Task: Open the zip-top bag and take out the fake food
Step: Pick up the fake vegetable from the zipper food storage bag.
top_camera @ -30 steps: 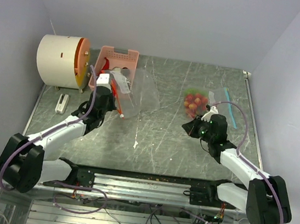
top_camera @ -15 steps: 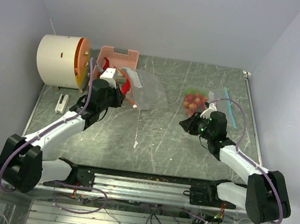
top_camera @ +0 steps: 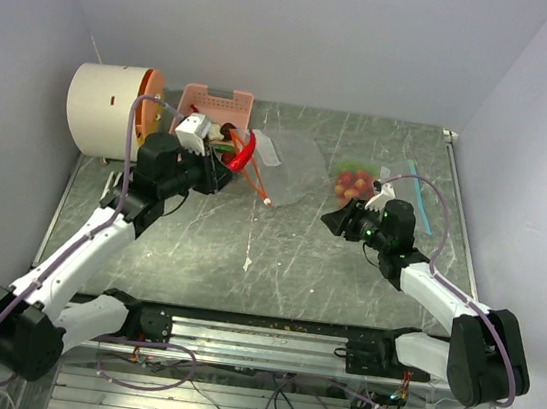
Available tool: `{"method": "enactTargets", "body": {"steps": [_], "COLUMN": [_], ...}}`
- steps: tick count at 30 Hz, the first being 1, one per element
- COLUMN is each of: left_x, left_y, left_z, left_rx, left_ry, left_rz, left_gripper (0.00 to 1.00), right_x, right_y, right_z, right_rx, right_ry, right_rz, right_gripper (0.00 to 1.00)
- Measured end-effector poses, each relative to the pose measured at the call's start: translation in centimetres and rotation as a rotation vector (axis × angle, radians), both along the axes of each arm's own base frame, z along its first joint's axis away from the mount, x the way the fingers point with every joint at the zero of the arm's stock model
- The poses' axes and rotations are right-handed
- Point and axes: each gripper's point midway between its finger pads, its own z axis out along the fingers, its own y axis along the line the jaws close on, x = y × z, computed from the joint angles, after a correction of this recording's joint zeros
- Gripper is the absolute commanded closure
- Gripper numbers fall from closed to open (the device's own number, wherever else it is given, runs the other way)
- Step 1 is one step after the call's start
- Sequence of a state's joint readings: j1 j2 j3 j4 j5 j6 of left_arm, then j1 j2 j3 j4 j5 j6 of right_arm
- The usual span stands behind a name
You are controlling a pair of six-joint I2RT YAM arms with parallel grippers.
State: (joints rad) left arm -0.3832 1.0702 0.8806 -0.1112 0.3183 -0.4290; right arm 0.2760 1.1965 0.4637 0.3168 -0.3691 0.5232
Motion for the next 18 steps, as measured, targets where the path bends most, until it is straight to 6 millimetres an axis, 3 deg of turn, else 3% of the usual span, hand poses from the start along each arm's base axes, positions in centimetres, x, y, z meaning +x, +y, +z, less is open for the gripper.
{"method": "enactTargets", "body": {"steps": [4, 6, 10, 18], "left_x": [-0.1, 0.9, 4.5, 11.8], "left_y": [2.4, 3.2, 4.6, 7.4], "left_z": [-0.7, -0.7, -1.9, -8.1], "left_rx": [0.018, 0.040, 0.102, 0.246], "left_ry": [0.010, 0.010, 0.019, 0.103], "left_rz": [0.137, 0.203, 0.339, 0.540], "left_gripper": [0.93, 0.93, 0.93, 0.91], "right_x": [0.0, 0.0, 0.0, -0.3], "right_y": [0.0, 0.0, -0.1, -0.5], "right_z": [0.0, 0.0, -0.1, -1.0], "right_rx": [0.000, -0.004, -0.012, -0.033], "right_ry": [0.000, -0.002, -0.002, 0.011], "right_rz": [0.002, 0.003, 0.000, -0.007], "right_gripper": [0.56, 0.57, 0.58, 0.60]}}
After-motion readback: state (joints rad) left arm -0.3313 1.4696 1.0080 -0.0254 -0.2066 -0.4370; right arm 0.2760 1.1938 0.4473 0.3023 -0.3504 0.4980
